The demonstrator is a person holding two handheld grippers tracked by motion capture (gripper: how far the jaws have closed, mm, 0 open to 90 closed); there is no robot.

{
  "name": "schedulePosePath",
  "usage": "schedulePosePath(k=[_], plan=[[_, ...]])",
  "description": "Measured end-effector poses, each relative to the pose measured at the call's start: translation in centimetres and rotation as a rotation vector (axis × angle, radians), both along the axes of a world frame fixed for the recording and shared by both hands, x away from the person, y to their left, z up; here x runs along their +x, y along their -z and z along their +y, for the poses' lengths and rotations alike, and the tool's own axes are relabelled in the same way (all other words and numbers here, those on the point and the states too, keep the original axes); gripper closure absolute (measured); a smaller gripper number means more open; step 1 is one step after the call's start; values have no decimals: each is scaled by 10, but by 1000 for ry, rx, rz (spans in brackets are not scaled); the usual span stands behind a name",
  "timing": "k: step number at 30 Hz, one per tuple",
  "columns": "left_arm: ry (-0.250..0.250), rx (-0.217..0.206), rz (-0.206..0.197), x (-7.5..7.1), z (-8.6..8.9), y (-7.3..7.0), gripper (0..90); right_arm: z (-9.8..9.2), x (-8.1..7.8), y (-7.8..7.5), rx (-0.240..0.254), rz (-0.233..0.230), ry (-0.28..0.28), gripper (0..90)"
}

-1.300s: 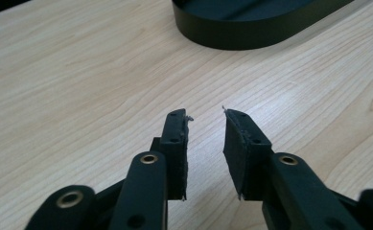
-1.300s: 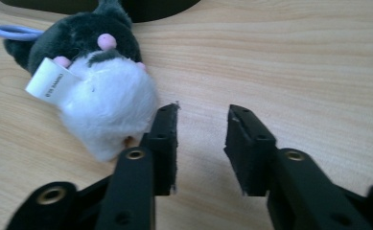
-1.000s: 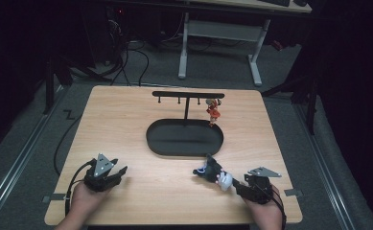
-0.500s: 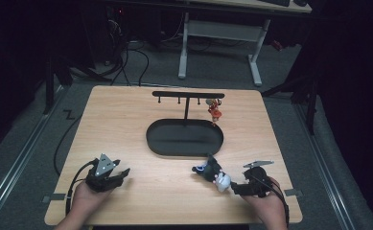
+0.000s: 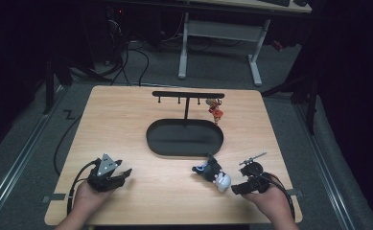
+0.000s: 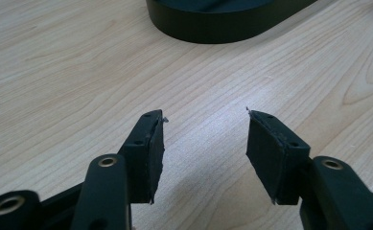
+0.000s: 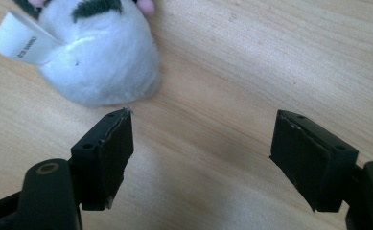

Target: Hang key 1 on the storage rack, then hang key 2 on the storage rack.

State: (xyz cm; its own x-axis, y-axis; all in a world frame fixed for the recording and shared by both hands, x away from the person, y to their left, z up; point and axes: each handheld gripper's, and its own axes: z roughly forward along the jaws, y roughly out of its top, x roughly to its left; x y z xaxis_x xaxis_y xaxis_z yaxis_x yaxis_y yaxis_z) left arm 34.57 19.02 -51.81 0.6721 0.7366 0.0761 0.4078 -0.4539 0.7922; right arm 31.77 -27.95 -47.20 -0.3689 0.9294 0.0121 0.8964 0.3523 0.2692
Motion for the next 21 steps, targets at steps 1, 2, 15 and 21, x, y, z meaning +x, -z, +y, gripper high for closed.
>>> schedulePosePath(k=[1, 2, 15, 21], plan=[[4, 3, 0, 0, 0, 0, 473, 0, 0, -1, 2, 5, 1, 221], [5, 2, -1, 0, -1, 0, 473, 1, 0, -4, 6, 12, -1, 221], [23, 5, -6, 0, -4, -1, 469, 21, 4, -37, 28, 4, -17, 163], [19, 2, -7, -3, -2, -3, 469, 37, 8, -36, 13, 21, -56, 160]])
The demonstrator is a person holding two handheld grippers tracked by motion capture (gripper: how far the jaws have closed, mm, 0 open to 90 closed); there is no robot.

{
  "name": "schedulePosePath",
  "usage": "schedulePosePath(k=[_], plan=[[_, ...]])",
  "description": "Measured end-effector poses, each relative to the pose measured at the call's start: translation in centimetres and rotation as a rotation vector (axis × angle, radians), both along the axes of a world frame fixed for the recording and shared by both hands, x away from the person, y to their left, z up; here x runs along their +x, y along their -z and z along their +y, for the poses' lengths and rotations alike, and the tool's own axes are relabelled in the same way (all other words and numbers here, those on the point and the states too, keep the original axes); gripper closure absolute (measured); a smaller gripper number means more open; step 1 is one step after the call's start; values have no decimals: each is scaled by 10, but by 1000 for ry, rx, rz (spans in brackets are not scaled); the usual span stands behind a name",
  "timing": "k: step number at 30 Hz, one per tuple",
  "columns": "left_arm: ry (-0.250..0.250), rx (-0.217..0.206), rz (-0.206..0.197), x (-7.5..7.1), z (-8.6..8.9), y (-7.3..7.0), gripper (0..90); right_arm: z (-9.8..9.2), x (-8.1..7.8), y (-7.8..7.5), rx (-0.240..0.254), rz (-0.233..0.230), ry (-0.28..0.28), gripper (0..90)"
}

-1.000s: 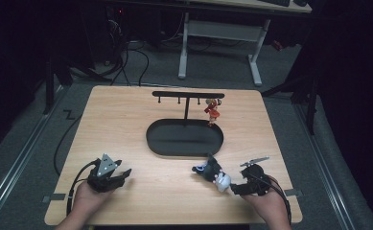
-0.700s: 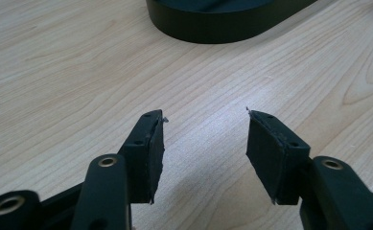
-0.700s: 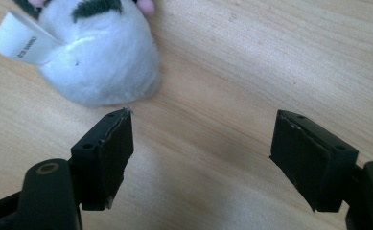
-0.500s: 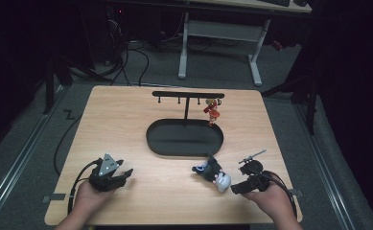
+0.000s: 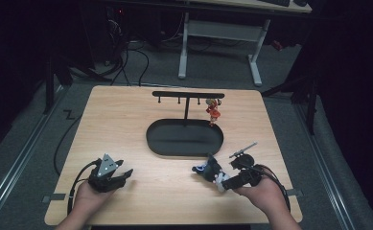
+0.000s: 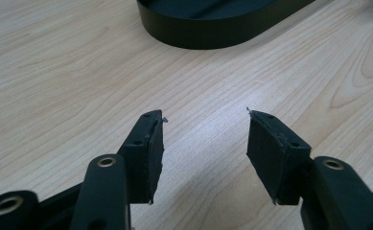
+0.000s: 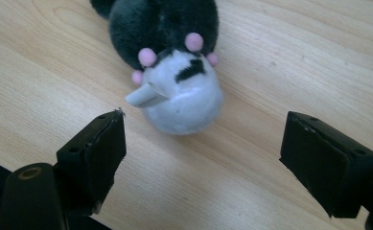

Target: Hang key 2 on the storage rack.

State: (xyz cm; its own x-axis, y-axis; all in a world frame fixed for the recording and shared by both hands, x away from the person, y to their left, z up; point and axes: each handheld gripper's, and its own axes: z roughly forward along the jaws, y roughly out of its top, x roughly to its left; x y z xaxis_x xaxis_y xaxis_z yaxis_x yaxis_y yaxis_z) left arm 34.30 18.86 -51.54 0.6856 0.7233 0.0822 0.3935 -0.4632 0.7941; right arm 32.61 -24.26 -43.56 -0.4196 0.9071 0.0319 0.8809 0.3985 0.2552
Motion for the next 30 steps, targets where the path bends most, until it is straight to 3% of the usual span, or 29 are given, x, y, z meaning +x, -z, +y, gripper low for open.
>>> schedulePosePath(k=[10, 15, 17, 19, 22, 30], plan=[[-3, -4, 5, 0, 3, 1, 465, 23, 7, 13, -13, 19, -62, 160], [0, 4, 4, -1, 3, 1, 465, 26, 12, 22, -15, 31, -72, 159], [0, 7, 3, -1, 4, 1, 464, 29, 13, 26, -30, 48, -49, 160], [-4, 1, 4, -2, 5, 1, 464, 27, 17, 32, -47, 39, -84, 165], [-10, -2, 4, -2, 7, 1, 465, 27, 20, 38, -45, 46, -56, 230], [-3, 2, 11, -2, 7, 2, 464, 28, 20, 49, -33, 54, -65, 453]])
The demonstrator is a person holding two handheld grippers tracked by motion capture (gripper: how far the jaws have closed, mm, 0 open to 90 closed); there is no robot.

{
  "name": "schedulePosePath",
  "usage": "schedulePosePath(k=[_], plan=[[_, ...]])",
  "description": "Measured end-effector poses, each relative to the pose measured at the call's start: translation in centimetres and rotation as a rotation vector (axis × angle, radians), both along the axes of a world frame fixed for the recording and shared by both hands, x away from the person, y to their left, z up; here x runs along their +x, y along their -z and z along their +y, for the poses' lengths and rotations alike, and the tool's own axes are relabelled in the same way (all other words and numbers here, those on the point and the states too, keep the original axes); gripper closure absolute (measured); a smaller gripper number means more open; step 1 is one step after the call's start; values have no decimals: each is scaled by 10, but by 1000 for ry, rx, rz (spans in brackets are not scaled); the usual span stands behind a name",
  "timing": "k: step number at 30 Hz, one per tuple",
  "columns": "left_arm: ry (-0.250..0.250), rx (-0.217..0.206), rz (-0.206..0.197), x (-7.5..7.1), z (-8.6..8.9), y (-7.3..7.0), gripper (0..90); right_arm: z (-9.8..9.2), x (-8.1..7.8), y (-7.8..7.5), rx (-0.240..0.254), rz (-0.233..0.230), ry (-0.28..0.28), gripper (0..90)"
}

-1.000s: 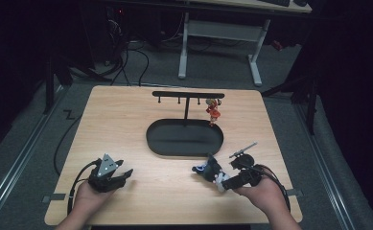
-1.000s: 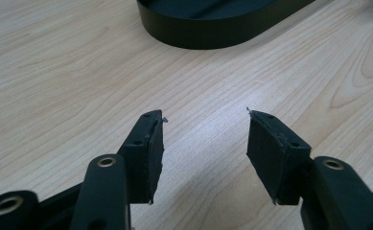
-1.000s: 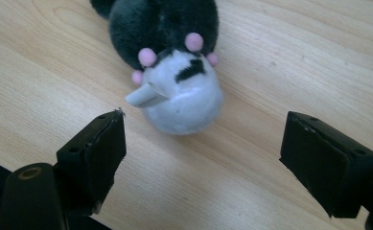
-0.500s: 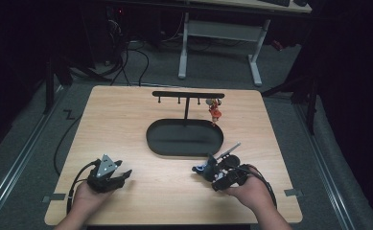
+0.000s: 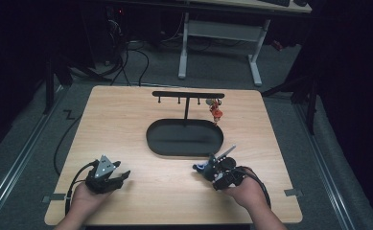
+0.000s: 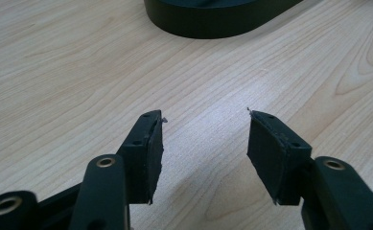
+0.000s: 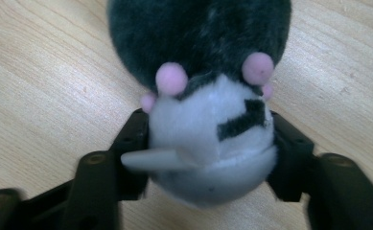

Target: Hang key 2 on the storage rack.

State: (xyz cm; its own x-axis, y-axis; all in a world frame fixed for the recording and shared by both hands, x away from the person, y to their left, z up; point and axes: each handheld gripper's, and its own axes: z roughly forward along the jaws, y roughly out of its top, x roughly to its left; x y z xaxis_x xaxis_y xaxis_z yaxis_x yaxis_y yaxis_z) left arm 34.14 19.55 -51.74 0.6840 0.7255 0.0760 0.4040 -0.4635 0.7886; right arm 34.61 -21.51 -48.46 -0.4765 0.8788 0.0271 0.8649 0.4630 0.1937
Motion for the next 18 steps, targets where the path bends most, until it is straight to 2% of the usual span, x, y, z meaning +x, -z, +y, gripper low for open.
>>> schedulePosePath(k=[6, 10, 12, 18], plan=[[6, 2, 1, 1, -2, 0, 464, 1, 0, -6, -11, -2, -2, 489], [13, 6, 0, 1, -4, 0, 464, -1, 1, -18, -2, -20, 11, 489], [15, 5, -1, 1, -4, 0, 465, -3, 2, -25, -16, -25, 19, 489], [12, 1, -1, 0, -3, -1, 465, -6, 0, -28, -7, -16, 28, 488]])
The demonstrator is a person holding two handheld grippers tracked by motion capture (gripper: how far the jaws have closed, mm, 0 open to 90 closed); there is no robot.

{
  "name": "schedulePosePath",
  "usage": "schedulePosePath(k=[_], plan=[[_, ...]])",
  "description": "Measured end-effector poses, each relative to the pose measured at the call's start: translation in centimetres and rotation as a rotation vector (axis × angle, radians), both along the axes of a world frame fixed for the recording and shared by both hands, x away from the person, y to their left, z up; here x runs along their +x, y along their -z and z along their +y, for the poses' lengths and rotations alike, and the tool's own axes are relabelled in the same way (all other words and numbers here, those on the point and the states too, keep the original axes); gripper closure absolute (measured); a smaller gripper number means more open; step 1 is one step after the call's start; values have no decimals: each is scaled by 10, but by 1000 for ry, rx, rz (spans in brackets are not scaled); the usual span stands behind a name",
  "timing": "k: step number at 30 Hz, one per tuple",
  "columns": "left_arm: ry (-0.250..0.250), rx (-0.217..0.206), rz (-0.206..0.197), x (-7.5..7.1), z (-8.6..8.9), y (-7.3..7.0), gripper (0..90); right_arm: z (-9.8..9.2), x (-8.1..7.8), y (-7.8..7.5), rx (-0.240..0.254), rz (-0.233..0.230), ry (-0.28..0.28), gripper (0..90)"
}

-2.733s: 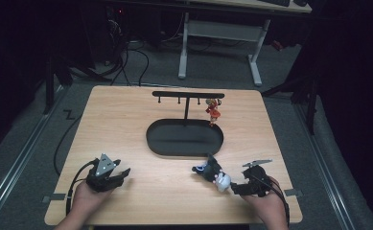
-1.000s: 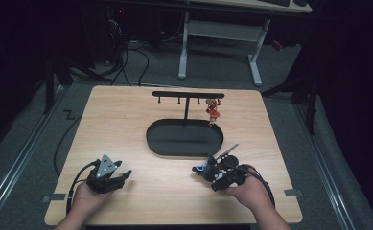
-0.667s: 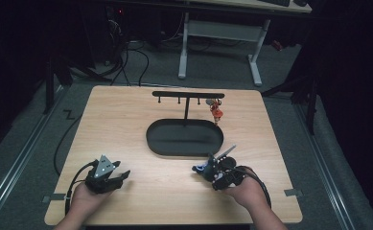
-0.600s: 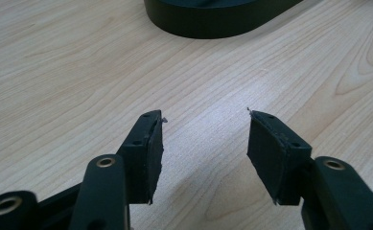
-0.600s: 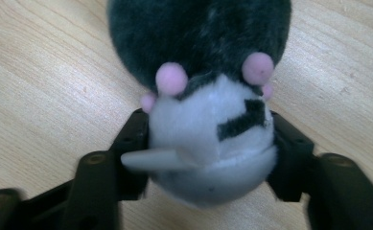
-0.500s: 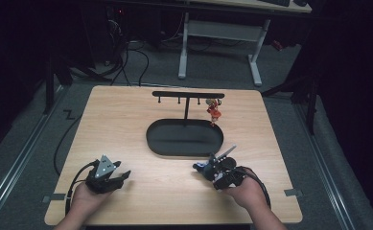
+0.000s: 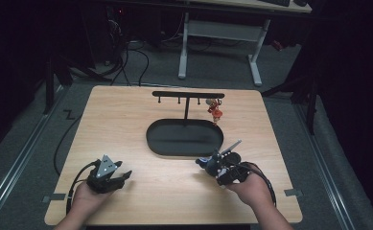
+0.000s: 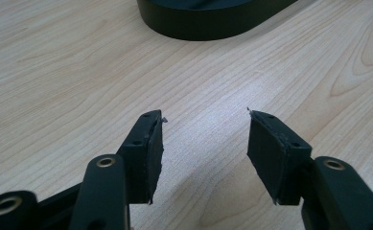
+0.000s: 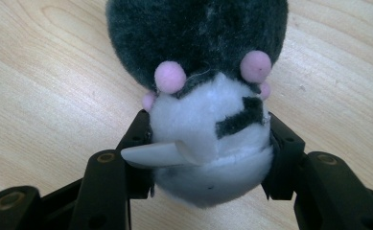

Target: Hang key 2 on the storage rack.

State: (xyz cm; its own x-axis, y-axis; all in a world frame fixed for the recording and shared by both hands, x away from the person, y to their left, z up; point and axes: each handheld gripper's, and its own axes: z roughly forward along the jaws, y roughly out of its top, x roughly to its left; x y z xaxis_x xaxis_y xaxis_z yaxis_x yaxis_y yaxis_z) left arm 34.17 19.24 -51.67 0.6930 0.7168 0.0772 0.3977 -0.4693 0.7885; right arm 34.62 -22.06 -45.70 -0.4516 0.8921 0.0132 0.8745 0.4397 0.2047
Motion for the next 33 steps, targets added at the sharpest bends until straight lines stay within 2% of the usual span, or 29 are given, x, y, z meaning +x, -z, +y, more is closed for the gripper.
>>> schedulePosePath(k=[9, 13, 14, 15, 16, 17, 18, 19, 20, 21, 23, 27, 29, 30, 33], plan=[[0, 1, 2, -1, 0, 0, 466, 2, 1, -2, 12, 11, -5, 486], [2, 1, 5, -1, 0, 0, 466, -1, 5, -5, 30, 5, 34, 487], [2, 1, 5, -1, 0, 0, 466, 1, 5, -3, 8, 9, 15, 487], [3, 2, 5, -1, 0, 0, 466, 5, 3, 1, -4, 32, -19, 487], [3, 1, 5, -1, 0, 0, 466, 7, 2, 3, 4, 48, -30, 488], [3, 0, 5, -1, 0, 0, 467, 9, 0, 2, 7, 37, -1, 488], [2, 0, 5, -1, 0, 0, 467, 6, 2, 1, 4, 9, -5, 488], [3, 0, 6, -1, 0, 0, 467, 4, 4, -1, 9, -7, 16, 489], [3, 1, 5, -1, 0, 0, 467, 3, 4, -2, 4, -3, 31, 489], [5, 1, 5, -1, 0, 0, 467, 4, 4, -1, -13, 2, 1, 489], [5, 1, 6, -1, 0, 0, 467, 8, 2, 0, -6, 26, -27, 489], [5, 1, 6, -1, 0, 0, 469, 7, 6, -5, 20, 14, -8, 489], [5, 0, 6, -1, 0, 0, 469, 5, 9, -10, 22, -3, -20, 489], [5, 0, 6, -1, 0, 0, 469, 5, 9, -13, 27, -1, 1, 489], [5, 2, 6, -1, 0, 0, 469, 6, 13, -23, 23, -16, 3, 488]])
